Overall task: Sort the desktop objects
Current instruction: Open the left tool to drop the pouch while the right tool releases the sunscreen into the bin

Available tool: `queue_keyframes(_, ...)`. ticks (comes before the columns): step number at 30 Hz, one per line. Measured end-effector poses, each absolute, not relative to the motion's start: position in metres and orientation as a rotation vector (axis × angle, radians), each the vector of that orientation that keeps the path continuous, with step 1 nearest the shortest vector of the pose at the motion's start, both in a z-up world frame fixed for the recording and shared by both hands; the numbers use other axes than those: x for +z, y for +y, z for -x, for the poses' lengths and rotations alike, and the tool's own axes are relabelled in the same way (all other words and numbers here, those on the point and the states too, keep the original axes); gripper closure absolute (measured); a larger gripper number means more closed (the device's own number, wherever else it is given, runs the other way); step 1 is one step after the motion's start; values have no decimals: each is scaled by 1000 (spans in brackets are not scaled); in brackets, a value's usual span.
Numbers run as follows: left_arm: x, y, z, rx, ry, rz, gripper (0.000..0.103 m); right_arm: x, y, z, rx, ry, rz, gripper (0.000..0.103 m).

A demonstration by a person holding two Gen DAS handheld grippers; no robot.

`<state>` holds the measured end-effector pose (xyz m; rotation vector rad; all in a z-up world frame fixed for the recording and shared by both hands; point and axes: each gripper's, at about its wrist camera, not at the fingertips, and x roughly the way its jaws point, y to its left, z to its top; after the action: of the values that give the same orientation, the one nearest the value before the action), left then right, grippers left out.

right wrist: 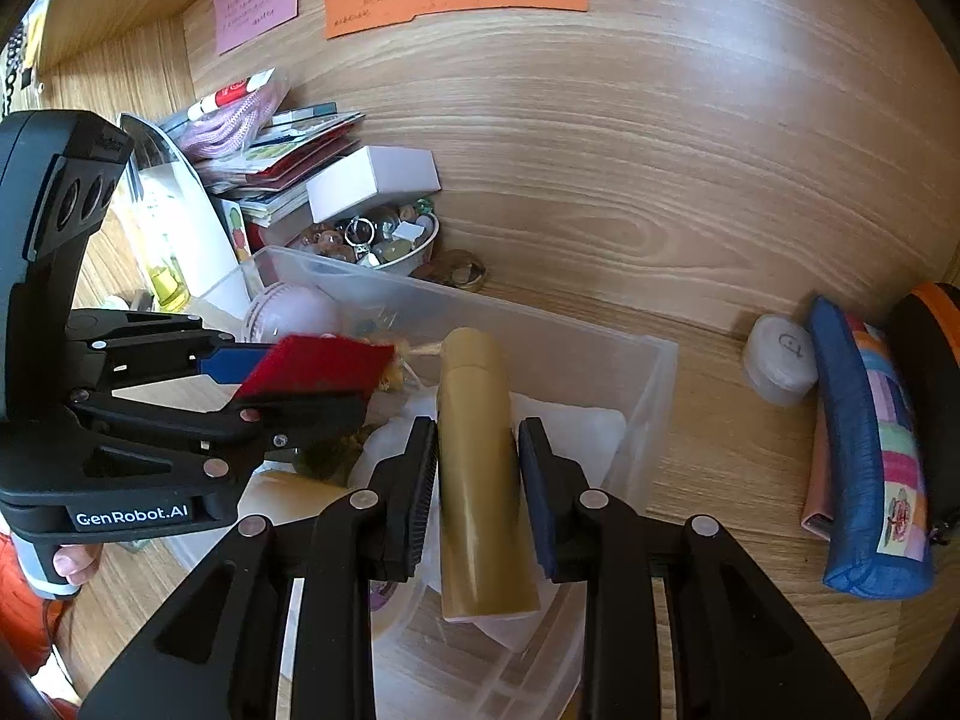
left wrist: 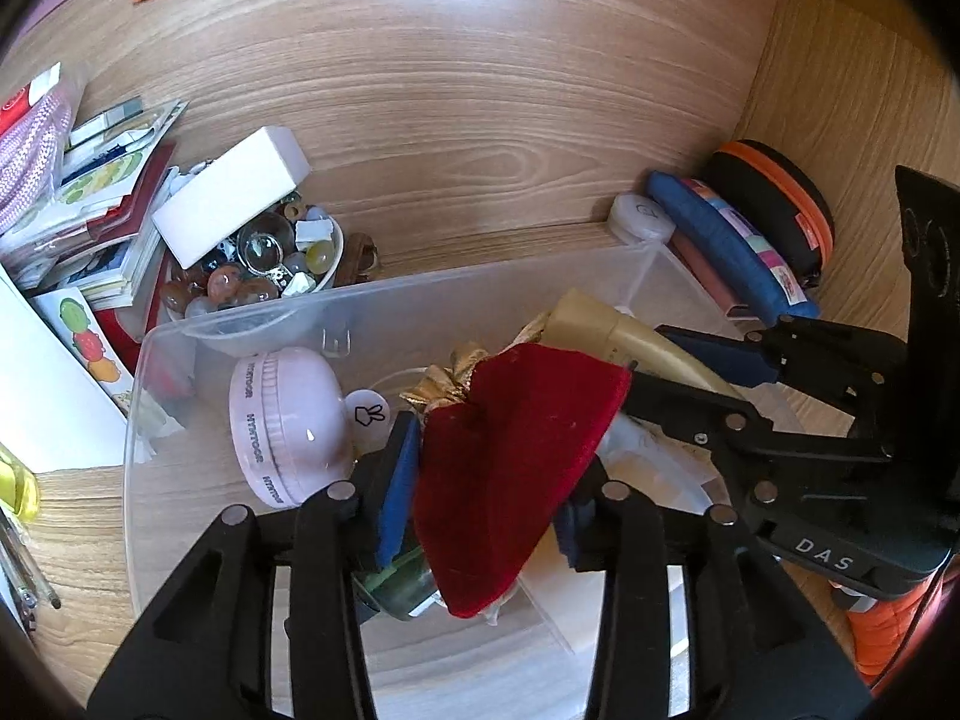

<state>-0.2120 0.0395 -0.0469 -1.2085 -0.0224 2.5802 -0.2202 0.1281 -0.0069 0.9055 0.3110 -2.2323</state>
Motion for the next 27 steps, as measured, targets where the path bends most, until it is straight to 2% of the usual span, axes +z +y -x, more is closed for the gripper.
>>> queue_keyframes(2, -47, 39, 211, 2577, -27, 1209, 47, -6, 128, 220, -2231, 309, -908, 75)
queue_keyframes(6, -44, 34, 209, 2572, -66, 1194, 45, -4, 129, 220, -2229, 298, -907, 65)
queue_keyframes(8, -41, 29, 208, 2574, -95, 1189, 38, -2, 131, 220, -2229, 279, -902, 59)
queue_keyframes(13, -31, 21, 204, 2583, -133, 1161, 33, 6, 137, 214, -2278, 298, -857, 42)
queue_keyframes(17, -21, 21, 198, 2622, -111, 1140, 31, 14, 143, 210, -2296, 303, -842, 36)
queue_keyframes(21, -8, 21, 185, 2658, -62, 1116, 29, 24, 146, 198, -2330, 336, -803, 24)
queue_keyframes(25, 4, 16, 163, 2721, -12, 1071, 16, 34, 149, 185, -2349, 343, -779, 22)
queue_keyframes(27, 10, 11, 149, 2745, 4, 1045, 12, 37, 150, 179, -2351, 337, -782, 21)
